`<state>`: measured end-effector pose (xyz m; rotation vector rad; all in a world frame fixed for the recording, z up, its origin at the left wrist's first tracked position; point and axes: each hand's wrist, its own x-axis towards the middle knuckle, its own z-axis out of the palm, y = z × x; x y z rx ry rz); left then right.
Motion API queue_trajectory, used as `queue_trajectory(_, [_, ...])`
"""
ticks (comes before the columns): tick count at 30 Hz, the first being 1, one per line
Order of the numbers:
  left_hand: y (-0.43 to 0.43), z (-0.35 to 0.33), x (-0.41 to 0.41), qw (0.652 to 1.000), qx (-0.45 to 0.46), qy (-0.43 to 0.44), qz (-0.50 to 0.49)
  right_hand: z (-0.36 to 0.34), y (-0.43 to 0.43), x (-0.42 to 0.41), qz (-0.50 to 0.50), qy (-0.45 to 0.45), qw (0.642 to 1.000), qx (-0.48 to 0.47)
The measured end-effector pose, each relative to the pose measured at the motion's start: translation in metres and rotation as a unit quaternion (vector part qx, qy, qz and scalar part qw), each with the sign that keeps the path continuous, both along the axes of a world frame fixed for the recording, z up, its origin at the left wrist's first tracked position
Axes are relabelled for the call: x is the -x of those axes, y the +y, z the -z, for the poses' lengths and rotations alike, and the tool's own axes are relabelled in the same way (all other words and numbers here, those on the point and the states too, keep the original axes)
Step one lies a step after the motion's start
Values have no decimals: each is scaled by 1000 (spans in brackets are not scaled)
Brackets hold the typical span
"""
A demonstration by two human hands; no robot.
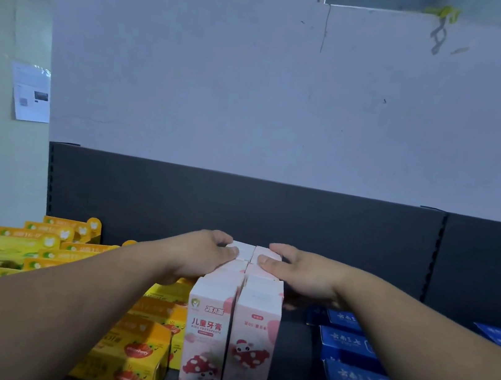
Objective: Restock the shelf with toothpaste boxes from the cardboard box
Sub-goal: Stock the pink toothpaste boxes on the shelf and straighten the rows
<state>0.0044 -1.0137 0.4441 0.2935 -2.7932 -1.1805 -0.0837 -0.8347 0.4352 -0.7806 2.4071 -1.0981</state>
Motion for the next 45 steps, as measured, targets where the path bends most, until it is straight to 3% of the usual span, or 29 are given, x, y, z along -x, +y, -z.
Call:
queue_trajectory(9, [-6,1,2,1000,14,20,-5,-14,3,-6,-3,107,990,-90])
queue_trajectory(15, [-19,-3,-11,998,3,57,-3,-29,4,-13,27,211,966,-151])
queue_trajectory(22, [-94,-6,-40,987,114,113,3,-58,-42,-64,-7,302,938,-170])
queue_trajectory(27, [-154,6,-61,975,197,100,14,-60,-109,-93,-50,334,919,-204])
queue_trajectory(32, [-201,20,-79,970,224,81,56,-44,-172,-110,-81,336,897,-277])
queue_trajectory(39, [-237,40,-91,966,226,15,122,-4,-203,-126,-50,237,919,-312])
queue_trajectory(45, [-256,47,-95,955,253,72,139,14,-218,-137,-28,228,915,-331])
